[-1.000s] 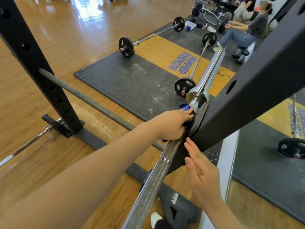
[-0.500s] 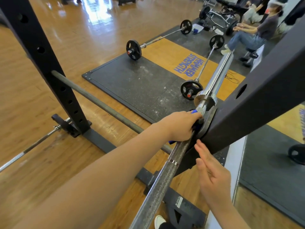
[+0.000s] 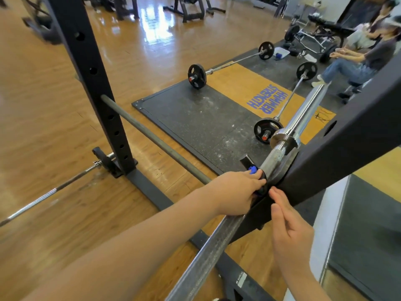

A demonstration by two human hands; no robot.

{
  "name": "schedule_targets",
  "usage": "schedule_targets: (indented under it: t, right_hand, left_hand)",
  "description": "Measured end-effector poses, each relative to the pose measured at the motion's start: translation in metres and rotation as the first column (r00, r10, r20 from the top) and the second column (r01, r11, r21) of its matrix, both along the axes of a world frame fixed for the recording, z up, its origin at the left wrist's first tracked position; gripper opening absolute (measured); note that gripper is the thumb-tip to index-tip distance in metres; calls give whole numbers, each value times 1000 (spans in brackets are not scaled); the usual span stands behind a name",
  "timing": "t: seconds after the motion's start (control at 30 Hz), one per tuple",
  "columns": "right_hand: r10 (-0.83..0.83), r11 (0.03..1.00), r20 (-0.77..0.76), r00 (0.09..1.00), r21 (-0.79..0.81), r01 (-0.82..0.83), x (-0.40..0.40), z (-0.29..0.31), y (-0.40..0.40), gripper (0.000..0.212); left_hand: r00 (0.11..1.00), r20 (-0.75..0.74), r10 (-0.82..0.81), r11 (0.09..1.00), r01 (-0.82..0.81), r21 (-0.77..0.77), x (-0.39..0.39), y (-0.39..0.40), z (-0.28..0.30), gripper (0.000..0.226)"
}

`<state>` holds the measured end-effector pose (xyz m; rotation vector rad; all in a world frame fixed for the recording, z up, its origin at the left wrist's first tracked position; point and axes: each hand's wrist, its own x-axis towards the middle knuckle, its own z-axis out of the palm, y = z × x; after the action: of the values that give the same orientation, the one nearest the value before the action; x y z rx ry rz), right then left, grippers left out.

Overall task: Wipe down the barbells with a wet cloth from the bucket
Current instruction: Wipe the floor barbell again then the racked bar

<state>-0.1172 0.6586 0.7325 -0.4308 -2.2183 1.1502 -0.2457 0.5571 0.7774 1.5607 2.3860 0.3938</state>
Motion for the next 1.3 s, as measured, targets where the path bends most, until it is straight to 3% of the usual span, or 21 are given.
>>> schedule_targets:
  t: [0.2,0.33,0.43,0.5,0.57,0.63,0.73,0.87,1.0,1.1,1.17,1.23,1.3]
  right_hand:
    - [170,984,36,985,39,-171,4,-6,13,39]
    - [299,952,127,946,23,-304,7,7,35,35]
    - [422,898,88,902,94,-430,7,24,42,32]
    - [616,761,89,783,192,-620,4,33,39,41]
    - [781,542,208,589,244,-805,-4,36,31,50]
    - [835,381,330,440,231,-895,-12,39,22,56]
    - [854,323,401,332,93,-942,-15,48,4,51]
    - [888,307,353,295,21,-951,-8,53,-20,50]
    - [908,235,363,210,-24,-972,2,53,-39,67]
    - [909,183,359,214,119,-976,8,47,-44,66]
    - [901,213,340,271,199,-957,9,44,-39,61]
    - [858,329,363,363,154,-932,9,44,-29,62]
    - [831,376,396,390,116,-919,14,45,-30,68]
  left_hand:
    - [964,-180,197,976,-211,-62,37,-2,5,62]
    - [867,-394,306,918,-378,-117,74,3,8,56]
    - [796,-515,318,861,-470,-195,102,4,6,50]
    - [768,-554,321,828,-512,-231,119,3,7,44]
    - [758,-539,368,800,-554,-232,133,-3,7,36]
    - [732,-506,457,772,-609,-183,145,-15,5,37]
    - [696,-346,630,734,-678,-27,161,-37,7,52]
    - [684,-108,721,692,-706,148,179,-60,14,62]
    - [630,95,771,618,-776,128,202,-86,8,76]
    - [651,-67,756,654,-756,37,216,-103,6,78]
    - [630,-240,739,649,-761,-1,226,-113,7,77]
    - [526,-338,780,562,-827,11,237,-128,6,80]
    - [435,-375,819,463,-886,-16,247,-150,1,85]
